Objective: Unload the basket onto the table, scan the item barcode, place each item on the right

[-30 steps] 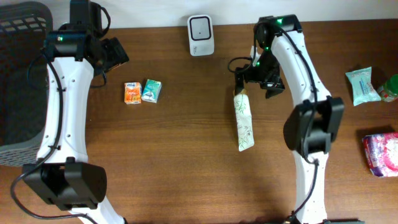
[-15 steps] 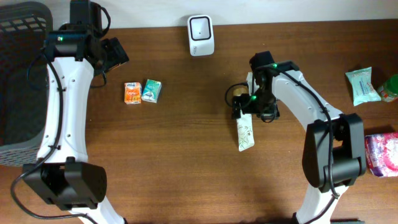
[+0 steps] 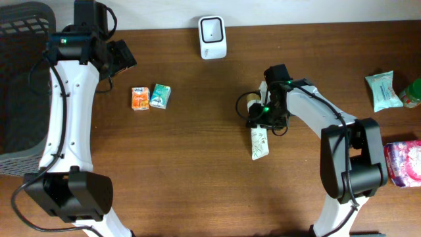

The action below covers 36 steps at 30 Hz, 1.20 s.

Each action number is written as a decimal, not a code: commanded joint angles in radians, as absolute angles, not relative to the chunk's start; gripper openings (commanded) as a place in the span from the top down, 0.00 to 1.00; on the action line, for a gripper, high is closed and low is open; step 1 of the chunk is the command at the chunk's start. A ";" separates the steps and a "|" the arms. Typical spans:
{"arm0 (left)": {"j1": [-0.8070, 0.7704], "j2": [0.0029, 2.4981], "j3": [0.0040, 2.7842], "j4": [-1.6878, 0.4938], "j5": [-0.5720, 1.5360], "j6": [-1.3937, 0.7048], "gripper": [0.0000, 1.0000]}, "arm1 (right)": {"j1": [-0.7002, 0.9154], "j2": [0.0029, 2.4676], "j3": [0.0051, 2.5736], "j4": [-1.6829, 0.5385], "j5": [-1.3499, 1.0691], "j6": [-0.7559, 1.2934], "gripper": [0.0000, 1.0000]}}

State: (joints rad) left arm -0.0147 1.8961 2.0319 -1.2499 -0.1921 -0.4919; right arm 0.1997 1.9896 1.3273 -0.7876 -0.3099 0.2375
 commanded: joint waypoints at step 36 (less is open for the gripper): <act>-0.019 1.897 2.032 -1.251 -0.199 -0.501 0.01 | 0.227 2.134 1.975 -1.437 -0.247 -0.011 0.30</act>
State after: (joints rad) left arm -0.0147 1.8961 2.0319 -1.2499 -0.1917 -0.4919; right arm 0.3153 2.1387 2.0357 -1.4288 -0.0242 0.2039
